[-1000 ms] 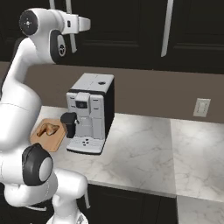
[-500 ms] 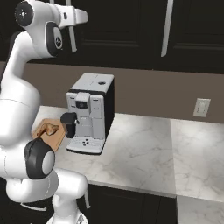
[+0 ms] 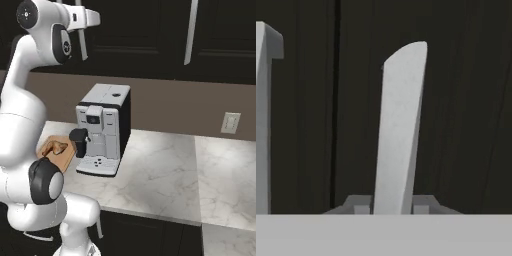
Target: Open the cabinet, retrieve the rolling pin, and place it next to the meat on the cutting board to prepare for tenderizing.
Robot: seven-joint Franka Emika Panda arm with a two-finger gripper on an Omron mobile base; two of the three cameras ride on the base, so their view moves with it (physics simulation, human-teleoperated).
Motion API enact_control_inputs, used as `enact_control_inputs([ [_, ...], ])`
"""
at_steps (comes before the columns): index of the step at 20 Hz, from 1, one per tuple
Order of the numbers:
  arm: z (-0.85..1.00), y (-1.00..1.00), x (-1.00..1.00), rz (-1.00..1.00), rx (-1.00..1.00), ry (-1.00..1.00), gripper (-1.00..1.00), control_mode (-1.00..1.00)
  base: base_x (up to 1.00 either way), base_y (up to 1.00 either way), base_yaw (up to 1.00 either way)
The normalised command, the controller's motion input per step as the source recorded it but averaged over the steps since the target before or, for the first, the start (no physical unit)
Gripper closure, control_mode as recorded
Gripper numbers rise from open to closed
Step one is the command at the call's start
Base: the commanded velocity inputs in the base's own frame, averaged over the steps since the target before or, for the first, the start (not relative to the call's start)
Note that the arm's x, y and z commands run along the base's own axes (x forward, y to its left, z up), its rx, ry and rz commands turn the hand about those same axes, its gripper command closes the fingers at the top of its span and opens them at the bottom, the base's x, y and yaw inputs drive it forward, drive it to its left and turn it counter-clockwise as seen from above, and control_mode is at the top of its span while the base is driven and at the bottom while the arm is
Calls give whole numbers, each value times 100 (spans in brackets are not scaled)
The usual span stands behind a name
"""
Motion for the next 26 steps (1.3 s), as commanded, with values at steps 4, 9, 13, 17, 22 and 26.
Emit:
enact_control_inputs([
  [4,0,-22,14,0,1,-1,100,-100,0,0,0],
  [9,0,1,11,0,0,4,100,-100,0,0,0],
  [13,0,0,6,0,0,0,100,-100,0,0,0],
  [17,-2,0,11,1,0,0,100,-100,0,0,0],
  [22,-7,0,2,11,0,0,100,-100,0,0,0],
  [26,-2,-20,-21,16,0,0,100,-100,0,0,0],
])
